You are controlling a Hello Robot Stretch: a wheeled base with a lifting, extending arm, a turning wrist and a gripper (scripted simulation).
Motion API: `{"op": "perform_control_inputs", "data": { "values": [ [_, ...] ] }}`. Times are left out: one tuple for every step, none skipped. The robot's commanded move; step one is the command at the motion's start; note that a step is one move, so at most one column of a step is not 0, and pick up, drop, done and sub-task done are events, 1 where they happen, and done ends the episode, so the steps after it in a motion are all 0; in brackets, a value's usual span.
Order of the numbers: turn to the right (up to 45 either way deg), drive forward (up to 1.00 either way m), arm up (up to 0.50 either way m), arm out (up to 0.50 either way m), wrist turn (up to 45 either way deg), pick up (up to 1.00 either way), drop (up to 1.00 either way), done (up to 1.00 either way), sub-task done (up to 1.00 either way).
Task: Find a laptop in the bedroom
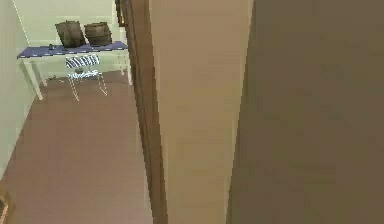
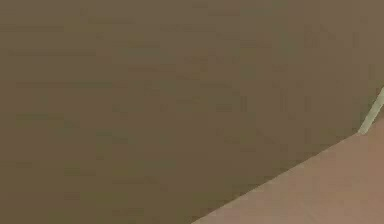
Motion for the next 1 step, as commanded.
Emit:
{"op": "perform_control_inputs", "data": {
  "values": [
    [15.0, 0.0, 0.0, 0.0, 0.0, 0.0, 0.0, 0.0, 0.0]
  ]
}}
